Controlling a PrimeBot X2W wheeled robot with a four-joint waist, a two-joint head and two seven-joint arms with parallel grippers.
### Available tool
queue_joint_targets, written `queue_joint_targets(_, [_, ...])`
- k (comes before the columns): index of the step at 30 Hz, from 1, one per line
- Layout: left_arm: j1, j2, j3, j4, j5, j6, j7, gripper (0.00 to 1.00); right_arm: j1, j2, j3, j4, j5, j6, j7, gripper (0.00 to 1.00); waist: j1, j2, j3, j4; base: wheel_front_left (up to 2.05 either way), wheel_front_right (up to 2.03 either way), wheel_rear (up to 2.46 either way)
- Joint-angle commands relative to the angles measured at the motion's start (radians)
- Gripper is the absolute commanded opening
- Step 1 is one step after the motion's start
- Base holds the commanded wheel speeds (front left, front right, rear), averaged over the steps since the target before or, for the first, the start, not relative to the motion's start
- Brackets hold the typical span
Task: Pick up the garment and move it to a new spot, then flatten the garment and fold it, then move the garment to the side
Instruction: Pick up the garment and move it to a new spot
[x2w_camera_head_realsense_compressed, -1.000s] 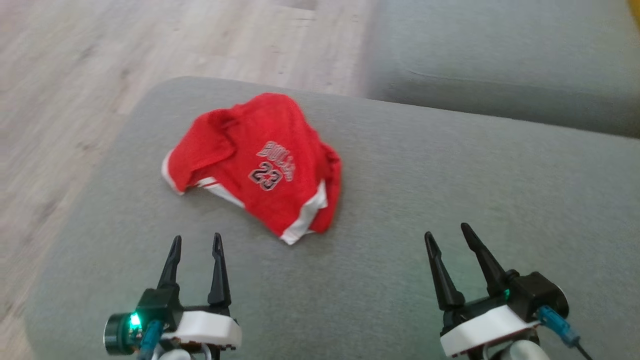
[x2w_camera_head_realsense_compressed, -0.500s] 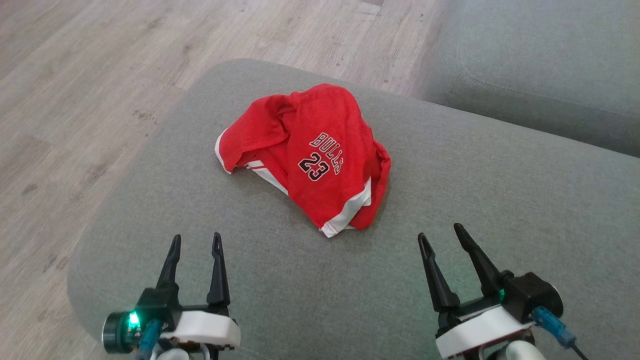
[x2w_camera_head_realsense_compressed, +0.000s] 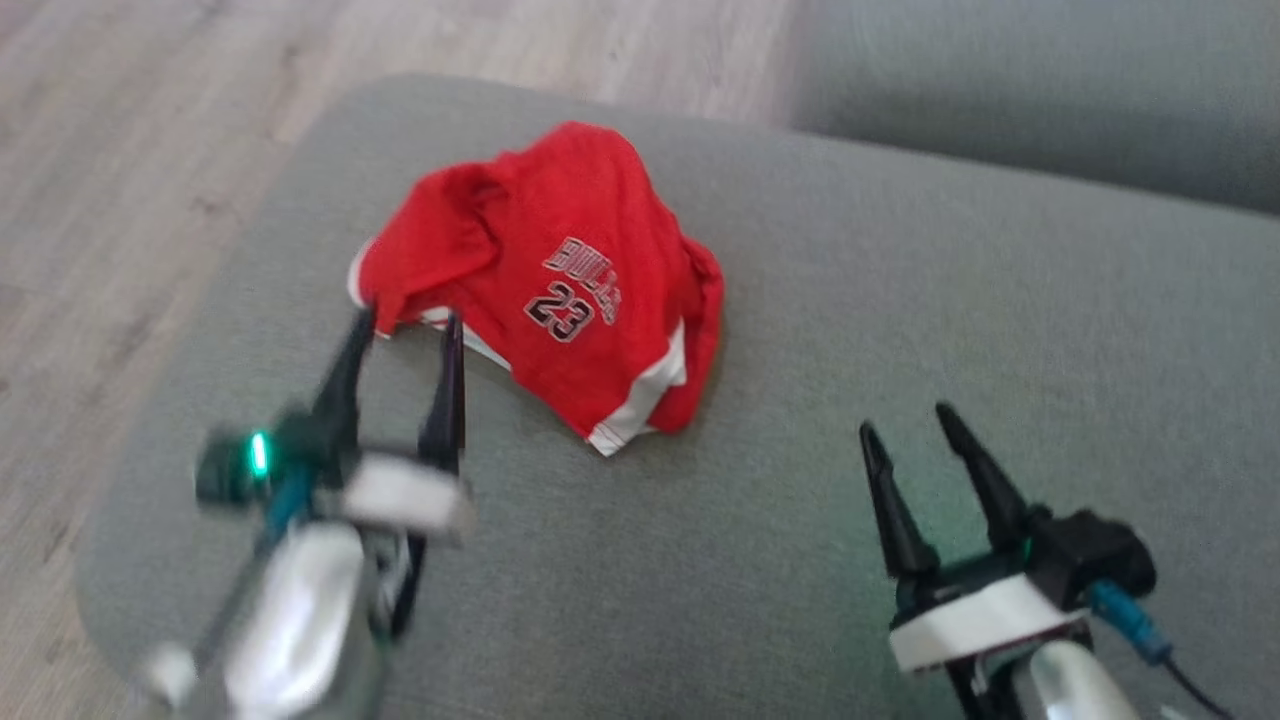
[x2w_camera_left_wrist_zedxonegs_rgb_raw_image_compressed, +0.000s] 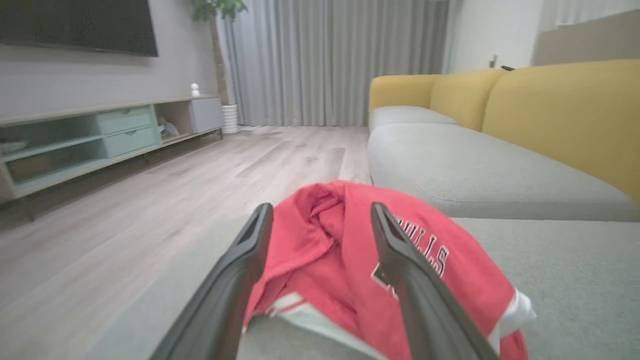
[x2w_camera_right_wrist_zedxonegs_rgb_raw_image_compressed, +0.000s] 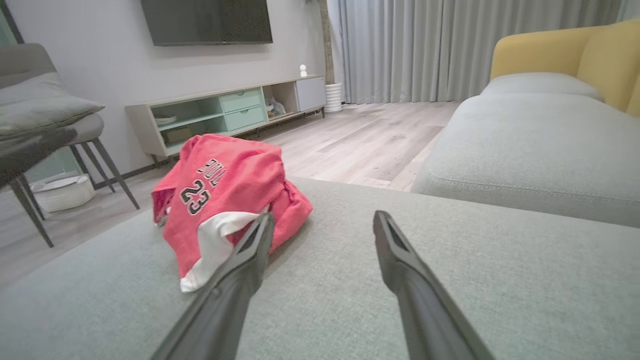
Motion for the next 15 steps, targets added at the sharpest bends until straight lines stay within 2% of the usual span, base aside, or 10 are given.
queue_joint_targets(1, [-0.121, 0.032, 0.02, -0.017, 0.007, -0.026, 0.024, 1.0, -0.063, -0.007, 0.01, -0.042, -0.014, -0.001, -0.011, 1.0, -0.0001, 0.0, 0.062, -0.048, 0.0, 0.0, 0.0])
queue_joint_targets(7, [-0.374, 0.121, -0.028, 0.086, 0.012, -0.117, 0.199, 1.0, -0.119, -0.007, -0.008, -0.056, -0.039, -0.001, -0.011, 1.0, -0.0001, 0.0, 0.165, -0.117, 0.0, 0.0, 0.0])
queue_joint_targets(15, [-0.557, 0.237, -0.093, 0.234, -0.017, -0.14, 0.344, 1.0, -0.17, -0.007, 0.002, -0.056, -0.019, -0.001, -0.011, 1.0, -0.0001, 0.0, 0.242, -0.206, 0.0, 0.0, 0.0])
